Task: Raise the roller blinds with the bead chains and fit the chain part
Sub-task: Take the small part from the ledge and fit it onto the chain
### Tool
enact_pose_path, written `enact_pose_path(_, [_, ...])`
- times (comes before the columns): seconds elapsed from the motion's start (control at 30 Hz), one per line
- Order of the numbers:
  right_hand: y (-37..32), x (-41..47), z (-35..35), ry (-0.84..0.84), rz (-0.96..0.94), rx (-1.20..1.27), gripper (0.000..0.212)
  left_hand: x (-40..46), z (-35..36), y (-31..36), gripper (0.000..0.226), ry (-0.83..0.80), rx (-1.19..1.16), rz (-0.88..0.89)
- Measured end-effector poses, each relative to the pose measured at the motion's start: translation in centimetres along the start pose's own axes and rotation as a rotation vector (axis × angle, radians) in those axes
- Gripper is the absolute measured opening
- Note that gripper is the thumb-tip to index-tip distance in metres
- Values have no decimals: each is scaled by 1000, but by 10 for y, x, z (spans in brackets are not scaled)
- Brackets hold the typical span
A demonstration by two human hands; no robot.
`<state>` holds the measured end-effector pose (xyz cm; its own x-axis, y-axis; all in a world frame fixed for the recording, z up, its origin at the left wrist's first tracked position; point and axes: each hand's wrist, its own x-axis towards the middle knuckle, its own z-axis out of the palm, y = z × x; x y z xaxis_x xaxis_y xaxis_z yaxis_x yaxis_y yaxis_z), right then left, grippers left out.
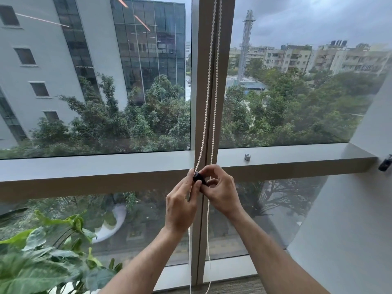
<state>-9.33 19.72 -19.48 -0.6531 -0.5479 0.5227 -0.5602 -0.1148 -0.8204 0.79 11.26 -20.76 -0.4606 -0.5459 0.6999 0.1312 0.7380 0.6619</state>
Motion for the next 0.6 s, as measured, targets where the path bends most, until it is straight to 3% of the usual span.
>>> enact_pose_path(0.37, [-1, -5, 10, 0, -46, -113, 21, -2, -1, 1, 41, 65, -53, -155])
enact_pose_path(0.53, [-6, -6, 10, -78, -158, -189, 67, 0, -5, 0, 38, 54, -38, -104])
enact_pose_path(0.6, [-6, -5, 10, -84, -199, -245, 76, 2, -6, 0, 38, 50, -42, -86])
